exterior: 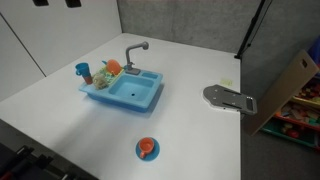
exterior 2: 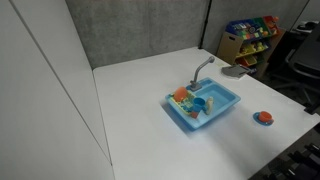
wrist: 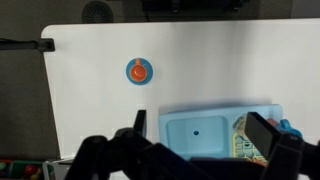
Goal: Put the orange mug on the blue plate
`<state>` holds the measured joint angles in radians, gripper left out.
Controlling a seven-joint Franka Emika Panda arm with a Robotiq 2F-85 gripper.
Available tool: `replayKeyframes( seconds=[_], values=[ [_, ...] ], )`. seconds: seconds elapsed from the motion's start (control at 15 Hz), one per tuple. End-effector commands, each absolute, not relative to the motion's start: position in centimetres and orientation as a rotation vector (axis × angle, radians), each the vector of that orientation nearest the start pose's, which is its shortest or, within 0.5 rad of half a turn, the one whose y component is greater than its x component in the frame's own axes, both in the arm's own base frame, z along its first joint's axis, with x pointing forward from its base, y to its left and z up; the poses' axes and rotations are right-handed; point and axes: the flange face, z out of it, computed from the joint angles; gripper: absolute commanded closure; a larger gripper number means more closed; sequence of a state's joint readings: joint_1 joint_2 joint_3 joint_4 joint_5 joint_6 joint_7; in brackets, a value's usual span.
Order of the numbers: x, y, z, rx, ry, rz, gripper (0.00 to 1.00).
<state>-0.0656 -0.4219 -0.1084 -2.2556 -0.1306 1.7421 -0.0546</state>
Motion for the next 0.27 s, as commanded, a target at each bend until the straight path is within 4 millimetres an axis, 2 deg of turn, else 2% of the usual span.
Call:
replayKeyframes(
  seconds=[0.0,0.2],
  values=[
    [40.43,-8.77,52.40,-3.207,0.129,0.162,0.00],
    [39.85,-8.71,52.98,-3.206,0.130,0.148,0.00]
  ],
)
